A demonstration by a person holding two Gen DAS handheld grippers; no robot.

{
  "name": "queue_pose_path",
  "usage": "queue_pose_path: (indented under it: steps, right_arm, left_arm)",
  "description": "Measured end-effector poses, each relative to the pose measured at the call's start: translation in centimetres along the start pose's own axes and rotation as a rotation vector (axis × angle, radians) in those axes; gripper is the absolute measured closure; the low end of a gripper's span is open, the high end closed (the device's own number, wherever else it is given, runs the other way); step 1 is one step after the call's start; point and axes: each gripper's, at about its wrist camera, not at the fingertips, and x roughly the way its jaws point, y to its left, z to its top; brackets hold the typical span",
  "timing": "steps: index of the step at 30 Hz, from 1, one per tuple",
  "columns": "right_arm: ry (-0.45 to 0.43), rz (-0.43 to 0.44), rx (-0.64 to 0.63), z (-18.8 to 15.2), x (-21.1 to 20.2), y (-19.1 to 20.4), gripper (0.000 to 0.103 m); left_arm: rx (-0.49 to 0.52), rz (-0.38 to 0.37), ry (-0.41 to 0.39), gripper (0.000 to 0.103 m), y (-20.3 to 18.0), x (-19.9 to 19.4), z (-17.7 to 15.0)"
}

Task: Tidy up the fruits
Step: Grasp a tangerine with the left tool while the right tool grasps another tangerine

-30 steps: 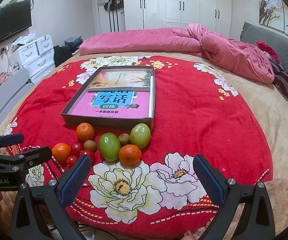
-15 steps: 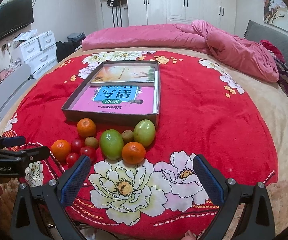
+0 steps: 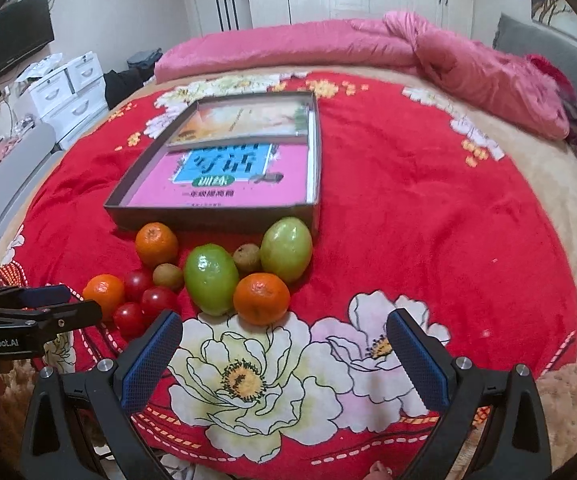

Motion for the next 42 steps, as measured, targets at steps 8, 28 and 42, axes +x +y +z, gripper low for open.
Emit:
queue_pose_path:
  steps: [8,28,42]
  right_arm:
    - [0.083,0.037,0.010,0.4,2.8,-0.5,0.016]
    - [0.117,0.127,-0.057,1.2,5.1,0.1,0.063]
    - [-0.002,0.170,-0.052,2.0,2.2,-0.2,0.064]
  left_arm:
    - [0.009,-0.034,0.025,0.045,0.1,0.9,0.3]
    - [-0.001,-0.091,0.046,0.060,0.3,2.6,1.5]
    - [-0.010,-0.087,-0.018,0.061,0.3,0.6,1.9]
